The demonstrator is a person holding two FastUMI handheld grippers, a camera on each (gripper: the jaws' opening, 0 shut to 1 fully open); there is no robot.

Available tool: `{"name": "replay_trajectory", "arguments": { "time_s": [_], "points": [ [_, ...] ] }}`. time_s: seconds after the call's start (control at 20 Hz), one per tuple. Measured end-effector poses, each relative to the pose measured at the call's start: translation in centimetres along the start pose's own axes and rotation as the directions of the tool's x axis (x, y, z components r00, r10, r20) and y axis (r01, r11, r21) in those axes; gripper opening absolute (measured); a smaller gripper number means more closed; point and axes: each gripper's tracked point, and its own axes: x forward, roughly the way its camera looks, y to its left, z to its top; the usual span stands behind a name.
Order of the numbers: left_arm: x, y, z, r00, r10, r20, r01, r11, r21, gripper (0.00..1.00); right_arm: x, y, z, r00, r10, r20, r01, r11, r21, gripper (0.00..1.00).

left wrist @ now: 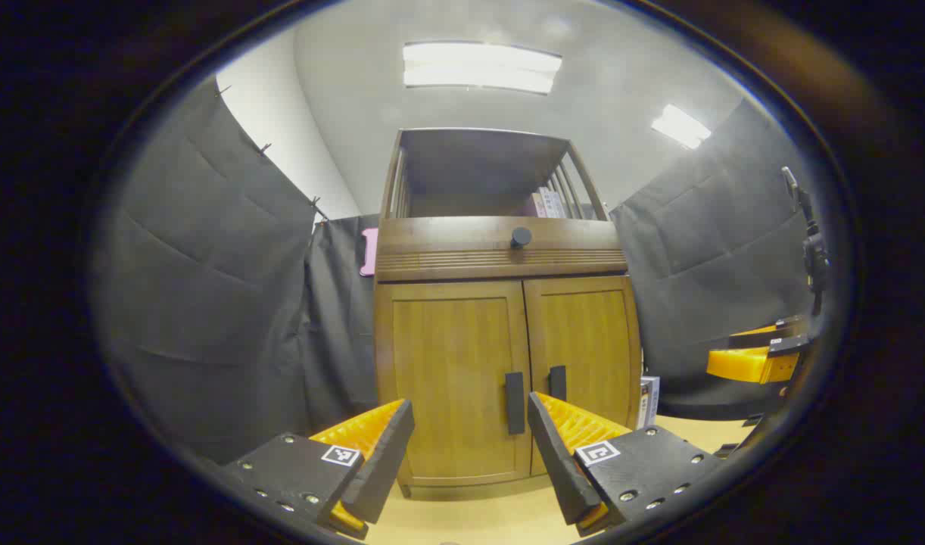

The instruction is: Open the right door of the double-door shoe cabinet with the right hand, and open the left door with the left hand.

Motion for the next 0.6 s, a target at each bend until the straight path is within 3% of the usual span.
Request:
{"name": "replay_trajectory", "arguments": {
  "time_s": [0.05,0.1,0.2,0.3,0.35,0.45,0.6],
  "points": [
    [0.0,0.0,-0.1,1.0,0.002,0.004,-0.002,1.0,0.008,0.87,-0.6,0.0,0.0,1.0,-0.016,0.009,0.016,1.0,-0.011,0.95],
    [0.0,0.1,-0.2,1.0,0.001,0.009,-0.001,1.0,0.013,0.93,-1.1,-0.1,-0.1,1.0,-0.026,0.016,0.027,0.999,-0.019,0.95],
    [0.0,0.0,-0.6,1.0,-0.002,0.001,0.002,1.0,-0.005,0.87,-1.1,0.0,-0.3,1.0,-0.023,0.017,0.024,1.0,-0.019,0.95],
    [-0.3,-0.3,-1.0,1.0,-0.01,-0.022,0.009,1.0,-0.023,0.87,-1.0,-0.3,-0.4,1.0,-0.028,0.007,0.028,0.999,-0.015,0.95],
    [-0.4,-0.1,-1.1,1.0,-0.003,-0.028,0.003,1.0,-0.02,0.93,-0.9,-0.4,-0.3,1.0,-0.029,0.004,0.029,0.999,-0.018,0.95],
    [-0.3,0.1,-1.0,1.0,0.01,-0.028,-0.011,1.0,-0.012,0.87,-1.0,-0.6,-0.4,0.999,-0.032,-0.003,0.032,0.999,-0.024,0.95],
    [-0.3,0.0,-1.1,0.999,0.023,-0.024,-0.023,1.0,-0.012,0.87,-1.0,-0.3,-0.4,1.0,-0.028,-0.003,0.028,0.999,-0.018,0.95]
  ]
}}
